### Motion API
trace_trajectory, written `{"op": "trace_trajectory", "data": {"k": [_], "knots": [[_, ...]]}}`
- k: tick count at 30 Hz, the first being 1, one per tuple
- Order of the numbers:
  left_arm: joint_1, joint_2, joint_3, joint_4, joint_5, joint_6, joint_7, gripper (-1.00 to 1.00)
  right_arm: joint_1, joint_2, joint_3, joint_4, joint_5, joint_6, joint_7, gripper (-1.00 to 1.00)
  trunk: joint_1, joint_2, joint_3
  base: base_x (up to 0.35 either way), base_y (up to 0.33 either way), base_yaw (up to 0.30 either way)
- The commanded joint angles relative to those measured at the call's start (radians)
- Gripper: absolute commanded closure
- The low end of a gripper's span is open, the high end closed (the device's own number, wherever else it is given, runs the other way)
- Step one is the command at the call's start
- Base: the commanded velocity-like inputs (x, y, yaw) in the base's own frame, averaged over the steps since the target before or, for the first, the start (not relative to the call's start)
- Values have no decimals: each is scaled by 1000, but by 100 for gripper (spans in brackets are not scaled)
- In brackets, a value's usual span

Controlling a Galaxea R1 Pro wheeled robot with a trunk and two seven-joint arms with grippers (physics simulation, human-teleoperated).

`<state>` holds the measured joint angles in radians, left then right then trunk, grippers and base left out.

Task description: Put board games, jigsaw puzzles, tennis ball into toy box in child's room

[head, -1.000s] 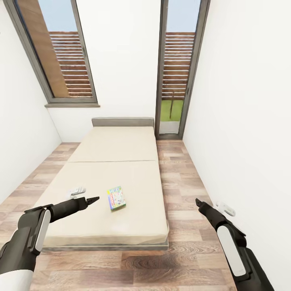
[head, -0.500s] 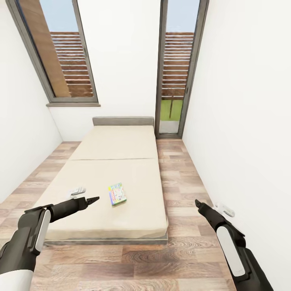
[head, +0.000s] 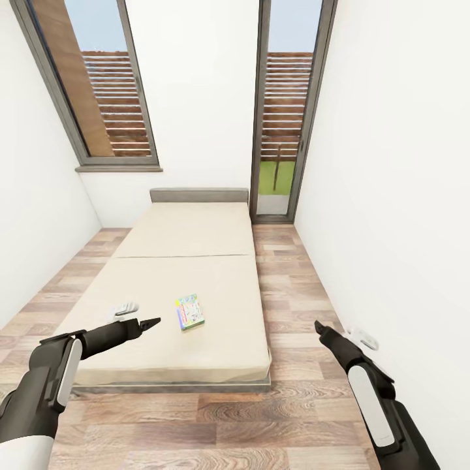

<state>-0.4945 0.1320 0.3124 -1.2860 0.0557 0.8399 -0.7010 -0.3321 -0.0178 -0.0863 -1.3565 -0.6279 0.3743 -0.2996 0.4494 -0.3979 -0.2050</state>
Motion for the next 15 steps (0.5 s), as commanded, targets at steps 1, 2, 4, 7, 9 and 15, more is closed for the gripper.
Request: {"op": "trace_trajectory", "data": {"k": [1, 2, 4, 7, 9, 15], "knots": [[-1, 0, 1, 0, 6, 8, 0, -100, -1, -1, 2, -2, -10, -1, -7, -100, 1, -2, -2, -2, 0, 0], [-1, 0, 1, 0, 6, 8, 0, -100, -1, -2, 4, -1, -10, -9, -7, -100, 1, -2, -2, -1, 0, 0], [-1, 0, 1, 0, 6, 8, 0, -100, -1, -2, 6, -1, -11, -16, -7, -100, 1, -2, -2, 0, 0, 0], [-1, 0, 1, 1, 6, 8, 0, -100, -1, -3, 8, -1, -11, -23, -7, -100, 1, -2, -2, 0, 0, 0], [-1, 0, 1, 1, 5, 8, 0, -100, -1, -3, 9, -1, -11, -25, -7, -100, 1, -2, -2, 0, 0, 0], [-1, 0, 1, 2, 4, 8, 0, -100, -1, -4, 9, 0, -12, -27, -7, -100, 1, -2, -2, 0, 0, 0]]}}
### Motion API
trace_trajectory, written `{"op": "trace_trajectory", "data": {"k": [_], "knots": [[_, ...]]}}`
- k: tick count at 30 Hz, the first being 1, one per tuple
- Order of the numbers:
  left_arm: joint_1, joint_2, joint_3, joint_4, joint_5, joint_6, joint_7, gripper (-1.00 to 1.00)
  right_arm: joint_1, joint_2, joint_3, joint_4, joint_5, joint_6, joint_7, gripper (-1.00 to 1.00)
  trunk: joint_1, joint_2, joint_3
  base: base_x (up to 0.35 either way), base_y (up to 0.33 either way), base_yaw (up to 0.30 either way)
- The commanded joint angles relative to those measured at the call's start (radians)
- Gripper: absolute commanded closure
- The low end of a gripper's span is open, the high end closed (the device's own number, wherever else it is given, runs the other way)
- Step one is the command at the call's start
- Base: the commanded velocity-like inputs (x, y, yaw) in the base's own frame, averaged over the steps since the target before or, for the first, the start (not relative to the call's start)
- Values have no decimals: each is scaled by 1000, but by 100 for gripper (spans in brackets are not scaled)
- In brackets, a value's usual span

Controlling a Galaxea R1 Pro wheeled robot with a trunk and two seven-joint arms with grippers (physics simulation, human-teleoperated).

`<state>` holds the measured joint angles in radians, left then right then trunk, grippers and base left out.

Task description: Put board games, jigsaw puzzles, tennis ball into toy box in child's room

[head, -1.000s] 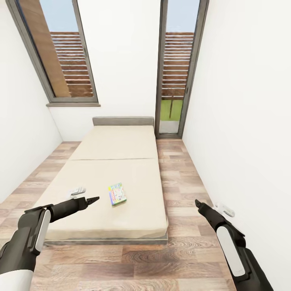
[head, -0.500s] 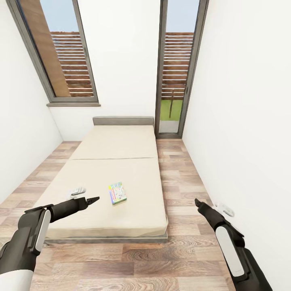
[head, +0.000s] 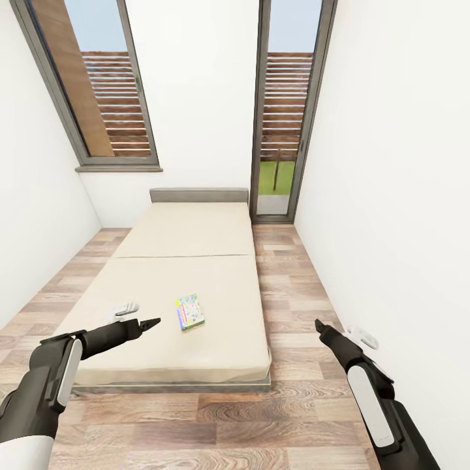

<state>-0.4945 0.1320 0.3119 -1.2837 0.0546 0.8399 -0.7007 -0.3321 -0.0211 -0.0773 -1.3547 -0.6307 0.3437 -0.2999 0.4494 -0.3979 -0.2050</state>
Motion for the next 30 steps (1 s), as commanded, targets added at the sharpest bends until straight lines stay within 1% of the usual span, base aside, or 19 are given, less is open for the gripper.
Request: {"op": "trace_trajectory", "data": {"k": [1, 10, 14, 30], "knots": [[-1, 0, 1, 0, 5, 8, 0, -100, -1, 0, 0, -2, -9, 3, -7, -100, 1, -2, -2, 0, 0, 0], [-1, -5, 1, 0, 4, 8, 0, -100, -1, 0, 1, -1, -9, 3, -7, -100, 1, -2, -2, 2, 0, 0], [-1, -6, 1, 0, 3, 8, 1, -100, -1, 0, 1, -1, -9, 3, -7, -100, 1, -2, -2, 87, 0, 0], [-1, -7, 1, 0, 2, 8, 1, -100, -1, 0, 1, -1, -9, 3, -7, -100, 1, -2, -2, 243, 0, 0]]}}
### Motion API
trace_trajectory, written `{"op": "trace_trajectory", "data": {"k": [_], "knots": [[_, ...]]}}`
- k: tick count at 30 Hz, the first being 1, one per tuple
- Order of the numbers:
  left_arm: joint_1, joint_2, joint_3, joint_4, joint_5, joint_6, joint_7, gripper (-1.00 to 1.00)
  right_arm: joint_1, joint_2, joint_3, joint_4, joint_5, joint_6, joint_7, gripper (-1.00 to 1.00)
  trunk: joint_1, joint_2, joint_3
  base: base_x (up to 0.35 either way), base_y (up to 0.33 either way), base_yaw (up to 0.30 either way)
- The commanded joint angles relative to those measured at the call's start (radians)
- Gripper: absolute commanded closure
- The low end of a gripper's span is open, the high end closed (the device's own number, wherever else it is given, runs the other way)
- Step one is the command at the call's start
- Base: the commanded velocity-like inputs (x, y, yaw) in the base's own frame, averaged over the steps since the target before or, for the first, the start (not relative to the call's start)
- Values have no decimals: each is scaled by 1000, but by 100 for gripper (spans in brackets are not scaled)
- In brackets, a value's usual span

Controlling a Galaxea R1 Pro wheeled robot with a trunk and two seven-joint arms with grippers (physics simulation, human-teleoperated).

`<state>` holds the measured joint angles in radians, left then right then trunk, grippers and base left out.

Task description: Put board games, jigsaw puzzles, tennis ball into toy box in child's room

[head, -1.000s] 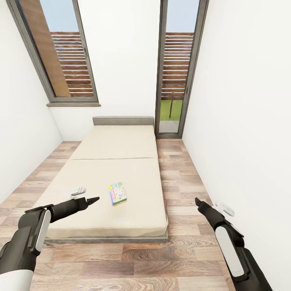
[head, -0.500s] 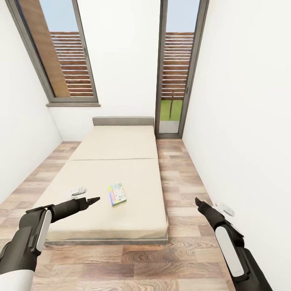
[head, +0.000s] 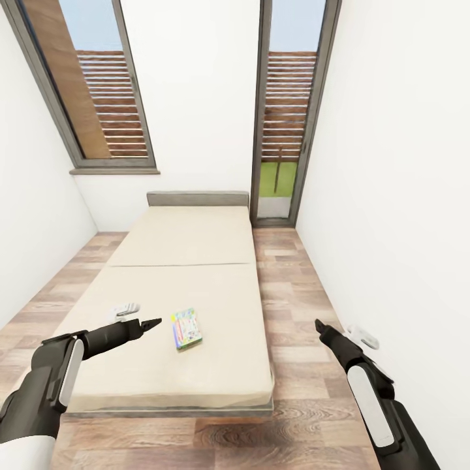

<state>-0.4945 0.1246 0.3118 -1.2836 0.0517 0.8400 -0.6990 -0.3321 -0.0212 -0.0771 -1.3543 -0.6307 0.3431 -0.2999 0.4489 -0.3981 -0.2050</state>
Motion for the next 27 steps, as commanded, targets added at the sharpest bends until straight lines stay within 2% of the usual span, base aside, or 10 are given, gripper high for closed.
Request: {"op": "trace_trajectory", "data": {"k": [1, 8, 16, 19, 27], "knots": [[-1, 0, 1, 0, 5, 8, -1, -100, -1, 0, 0, -2, -9, 4, -7, -100, 1, -2, -2, 276, -18, 0], [-1, 0, 1, 0, 5, 8, -1, -100, -1, 0, 0, -2, -9, 4, -7, -100, 1, -2, -2, 227, -114, 0], [-1, 0, 1, 0, 5, 8, -1, -100, -1, 0, 0, -2, -9, 4, -7, -100, 1, -2, -2, 44, -45, 0], [-2, -17, 3, 17, 5, -9, -6, -100, -1, 17, 5, 15, -9, -1, -7, -100, 1, -2, -2, 0, 0, 0], [-2, -36, 2, 33, 4, -32, -10, -100, -1, 14, 6, 53, -7, -1, -7, -100, 1, -2, -2, 5, 0, 0]]}}
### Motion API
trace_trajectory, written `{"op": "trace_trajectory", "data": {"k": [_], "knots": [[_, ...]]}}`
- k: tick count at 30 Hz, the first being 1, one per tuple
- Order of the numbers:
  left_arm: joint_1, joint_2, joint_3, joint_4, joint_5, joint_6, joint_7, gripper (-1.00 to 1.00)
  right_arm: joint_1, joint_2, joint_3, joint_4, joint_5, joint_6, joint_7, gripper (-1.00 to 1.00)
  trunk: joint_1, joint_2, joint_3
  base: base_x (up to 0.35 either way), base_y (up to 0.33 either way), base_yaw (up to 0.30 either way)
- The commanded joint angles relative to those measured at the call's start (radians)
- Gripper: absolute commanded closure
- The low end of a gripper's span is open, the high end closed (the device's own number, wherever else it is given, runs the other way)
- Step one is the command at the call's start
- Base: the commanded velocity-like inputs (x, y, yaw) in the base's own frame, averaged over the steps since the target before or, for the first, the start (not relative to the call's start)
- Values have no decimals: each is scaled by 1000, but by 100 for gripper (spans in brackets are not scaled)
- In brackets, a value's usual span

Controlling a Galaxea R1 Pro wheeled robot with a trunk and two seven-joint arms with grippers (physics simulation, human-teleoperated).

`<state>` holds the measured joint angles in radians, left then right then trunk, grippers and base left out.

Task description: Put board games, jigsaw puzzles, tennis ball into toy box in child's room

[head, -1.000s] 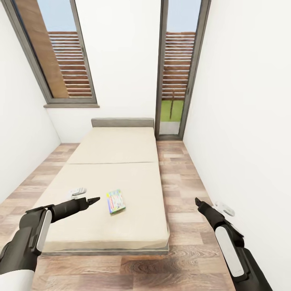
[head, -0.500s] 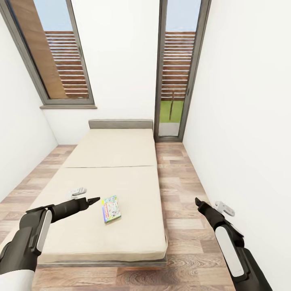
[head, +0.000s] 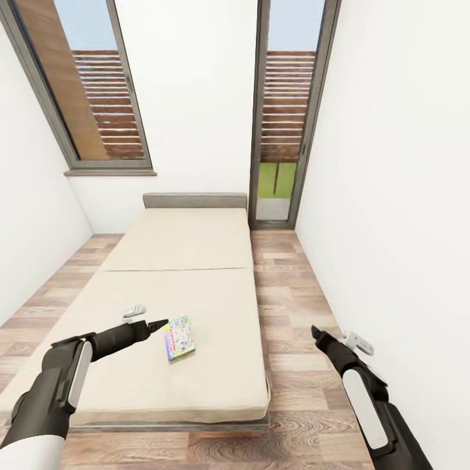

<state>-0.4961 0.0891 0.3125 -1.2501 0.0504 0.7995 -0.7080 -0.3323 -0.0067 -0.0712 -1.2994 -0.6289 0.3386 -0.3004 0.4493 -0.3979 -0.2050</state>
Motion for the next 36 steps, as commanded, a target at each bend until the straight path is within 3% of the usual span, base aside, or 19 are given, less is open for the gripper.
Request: {"op": "trace_trajectory", "data": {"k": [1, 10, 36], "knots": [[-1, -2, 1, 3, 4, 3, -1, -100, -1, -2, 1, 4, -8, 4, -7, -100, 1, -2, -2, 53, -17, 0], [0, -6, -1, 7, 4, -45, -4, -100, -1, -5, -1, 55, -9, 4, -7, -100, 1, -2, -2, 74, -81, 0], [1, -6, -1, 8, 4, -48, -2, -100, -2, -6, -2, 58, -11, 8, -6, -100, 1, -2, -8, 6, -8, 8]]}}
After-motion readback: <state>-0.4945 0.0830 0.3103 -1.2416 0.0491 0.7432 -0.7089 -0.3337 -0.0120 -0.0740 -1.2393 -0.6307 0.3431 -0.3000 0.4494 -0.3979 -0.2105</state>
